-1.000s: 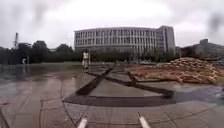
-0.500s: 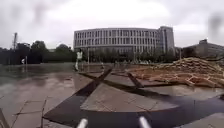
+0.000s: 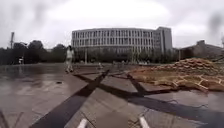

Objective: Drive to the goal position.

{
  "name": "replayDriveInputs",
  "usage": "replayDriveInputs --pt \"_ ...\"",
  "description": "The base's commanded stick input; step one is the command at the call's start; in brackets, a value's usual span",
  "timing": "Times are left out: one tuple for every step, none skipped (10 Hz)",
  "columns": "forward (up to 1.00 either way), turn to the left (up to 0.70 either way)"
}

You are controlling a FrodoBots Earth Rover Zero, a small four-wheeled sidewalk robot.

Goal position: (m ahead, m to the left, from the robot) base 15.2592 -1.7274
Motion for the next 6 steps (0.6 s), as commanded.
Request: replayDriveInputs --pt "1.0 0.0" --pt "1.0 0.0" --pt "1.0 0.0" --pt "1.0 0.0" --pt "1.0 0.0" --pt "1.0 0.0"
